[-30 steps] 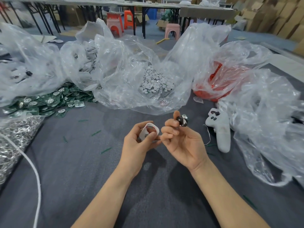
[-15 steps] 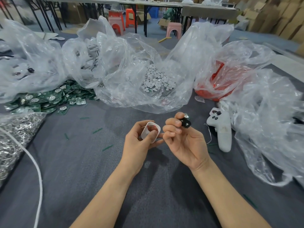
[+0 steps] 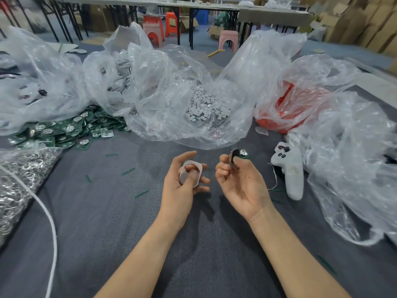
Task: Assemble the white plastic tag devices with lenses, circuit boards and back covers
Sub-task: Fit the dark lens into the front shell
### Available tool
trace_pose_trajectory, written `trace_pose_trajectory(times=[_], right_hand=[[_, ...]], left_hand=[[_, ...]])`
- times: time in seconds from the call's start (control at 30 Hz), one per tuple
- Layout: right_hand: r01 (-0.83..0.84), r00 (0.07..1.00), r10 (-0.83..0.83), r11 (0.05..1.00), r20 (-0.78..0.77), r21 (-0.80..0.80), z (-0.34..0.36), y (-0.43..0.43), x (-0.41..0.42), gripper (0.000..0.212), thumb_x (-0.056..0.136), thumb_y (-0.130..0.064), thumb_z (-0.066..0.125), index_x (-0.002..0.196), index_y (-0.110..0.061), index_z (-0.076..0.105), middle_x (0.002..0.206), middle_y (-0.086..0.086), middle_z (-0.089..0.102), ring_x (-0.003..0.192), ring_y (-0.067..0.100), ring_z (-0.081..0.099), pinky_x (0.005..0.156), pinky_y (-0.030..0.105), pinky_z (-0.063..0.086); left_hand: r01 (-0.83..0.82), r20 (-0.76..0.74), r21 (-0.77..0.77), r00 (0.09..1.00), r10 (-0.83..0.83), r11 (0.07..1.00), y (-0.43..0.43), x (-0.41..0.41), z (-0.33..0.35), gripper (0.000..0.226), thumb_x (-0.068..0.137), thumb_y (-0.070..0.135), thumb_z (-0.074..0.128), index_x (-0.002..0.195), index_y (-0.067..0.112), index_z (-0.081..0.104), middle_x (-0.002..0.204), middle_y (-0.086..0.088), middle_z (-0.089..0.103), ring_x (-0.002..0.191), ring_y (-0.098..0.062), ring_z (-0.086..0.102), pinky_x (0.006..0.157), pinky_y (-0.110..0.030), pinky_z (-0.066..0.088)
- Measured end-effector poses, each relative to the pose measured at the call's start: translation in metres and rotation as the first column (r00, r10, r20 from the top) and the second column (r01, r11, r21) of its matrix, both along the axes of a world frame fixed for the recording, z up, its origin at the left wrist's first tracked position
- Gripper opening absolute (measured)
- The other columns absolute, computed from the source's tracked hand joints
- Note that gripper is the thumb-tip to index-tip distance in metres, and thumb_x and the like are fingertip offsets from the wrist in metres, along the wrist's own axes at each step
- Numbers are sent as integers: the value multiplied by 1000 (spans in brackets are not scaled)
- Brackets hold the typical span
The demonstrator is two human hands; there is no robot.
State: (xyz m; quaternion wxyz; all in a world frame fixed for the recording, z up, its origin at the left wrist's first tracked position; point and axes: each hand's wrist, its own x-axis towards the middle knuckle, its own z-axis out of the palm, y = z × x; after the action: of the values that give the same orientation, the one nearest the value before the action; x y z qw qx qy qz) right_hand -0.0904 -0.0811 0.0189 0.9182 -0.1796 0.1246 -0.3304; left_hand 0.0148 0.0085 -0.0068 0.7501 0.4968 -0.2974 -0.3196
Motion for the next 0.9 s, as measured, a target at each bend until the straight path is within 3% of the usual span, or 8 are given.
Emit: trace_pose_trajectory(times=[0.1, 0.23, 0.43, 0.57, 0.67, 0.8, 0.9], right_hand=[[15, 994, -25, 996, -108, -85, -3, -2, 1, 14, 75, 2, 56, 86, -7, 56, 74, 6, 57, 55, 8, 49, 52, 16, 45], [-35, 987, -3, 972, -161, -231, -4, -1, 1, 33, 77, 1, 57, 101, -17, 72, 75, 4, 58, 59, 9, 51, 58, 18, 48], [47, 895, -257, 867, -364, -496, -7, 7, 5, 14, 68, -8, 68, 81, -15, 68, 81, 6, 70, 72, 12, 63, 63, 18, 48], [70, 868, -324, 830, -377, -553, -9, 14, 7, 15, 77, 5, 69, 80, -9, 67, 77, 5, 70, 71, 17, 66, 68, 21, 54], [44, 776, -450, 738, -442, -673, -8, 18, 8, 14, 80, 6, 69, 80, -8, 67, 75, 3, 68, 74, 21, 69, 68, 23, 55], [-115, 655, -557, 594, -510, -796, -6, 16, 5, 10, 80, -7, 73, 80, -15, 69, 72, -6, 70, 68, 7, 65, 65, 19, 53], [-163, 618, -626, 489, -475, -857, -5, 13, 3, 15, 80, -10, 74, 78, -23, 68, 73, -12, 68, 69, 1, 62, 67, 13, 48]], left_hand=[[-8, -36, 4, 999, 8, 1000, -1, 1, -1, 33, 99, -1, 42, 123, 20, 49, 100, -11, 69, 67, -16, 64, 59, -25, 53], [-11, -48, 10, 999, 11, 1000, -3, 2, -2, 33, 97, -5, 40, 117, 18, 54, 97, -7, 70, 73, -18, 66, 64, -26, 54], [-36, 48, 34, 998, 35, 999, -4, 0, -4, 33, 97, -5, 45, 108, 22, 61, 97, 4, 71, 94, -17, 69, 77, -24, 55], [-41, 87, 68, 996, 35, 997, -3, 0, -4, 25, 95, 3, 53, 101, 24, 65, 96, 4, 70, 92, -8, 65, 76, -20, 52], [-37, 127, 81, 992, 27, 996, -2, 0, -2, 30, 93, -3, 54, 103, 23, 64, 98, 3, 71, 91, -9, 65, 75, -19, 52], [-20, 180, 104, 984, 1, 994, 0, 1, -1, 30, 91, -3, 56, 101, 24, 66, 96, 5, 71, 92, -11, 65, 79, -25, 53], [33, 151, 121, 987, -51, 992, 0, 1, 0, 30, 92, -1, 57, 105, 25, 67, 98, 3, 71, 96, -15, 67, 84, -31, 55]])
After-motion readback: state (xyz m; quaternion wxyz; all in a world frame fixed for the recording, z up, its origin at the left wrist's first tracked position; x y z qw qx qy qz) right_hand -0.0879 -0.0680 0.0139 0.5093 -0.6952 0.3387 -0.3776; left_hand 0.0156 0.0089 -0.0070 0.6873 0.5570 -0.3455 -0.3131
